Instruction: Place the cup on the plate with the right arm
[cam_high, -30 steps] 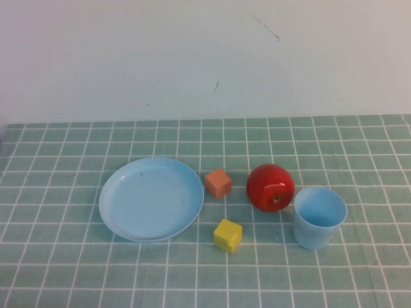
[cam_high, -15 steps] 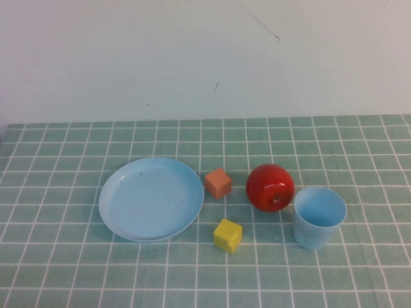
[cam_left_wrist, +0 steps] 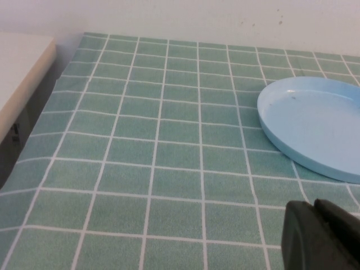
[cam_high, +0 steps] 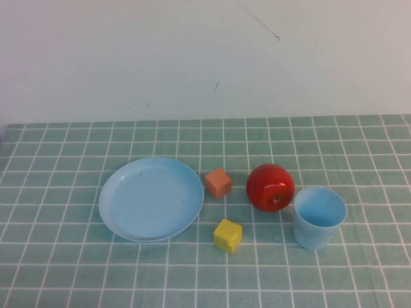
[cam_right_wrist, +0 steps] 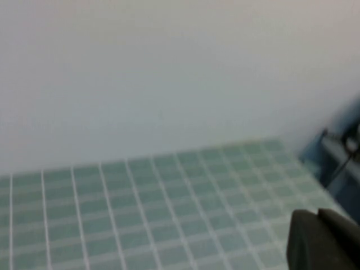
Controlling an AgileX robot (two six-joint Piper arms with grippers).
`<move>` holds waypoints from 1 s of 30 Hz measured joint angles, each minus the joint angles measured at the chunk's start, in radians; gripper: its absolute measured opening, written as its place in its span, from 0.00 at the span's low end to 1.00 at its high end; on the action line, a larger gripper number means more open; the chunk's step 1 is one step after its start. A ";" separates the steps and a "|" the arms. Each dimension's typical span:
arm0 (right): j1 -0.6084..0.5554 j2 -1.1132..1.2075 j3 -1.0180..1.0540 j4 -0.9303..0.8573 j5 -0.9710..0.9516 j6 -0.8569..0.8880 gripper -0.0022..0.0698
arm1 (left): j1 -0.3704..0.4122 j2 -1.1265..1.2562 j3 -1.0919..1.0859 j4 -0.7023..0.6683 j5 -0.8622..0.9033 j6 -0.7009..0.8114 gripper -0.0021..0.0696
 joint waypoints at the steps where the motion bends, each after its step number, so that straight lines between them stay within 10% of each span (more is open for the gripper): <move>1: 0.000 0.034 -0.005 0.041 0.048 -0.023 0.03 | 0.000 0.000 0.000 0.000 0.000 0.000 0.03; 20: 0.000 0.446 -0.034 1.051 0.210 -0.909 0.03 | 0.000 0.000 0.000 0.000 0.000 -0.002 0.03; 30: 0.039 0.778 -0.345 1.045 0.501 -1.024 0.03 | 0.000 0.000 0.000 0.000 0.000 0.000 0.03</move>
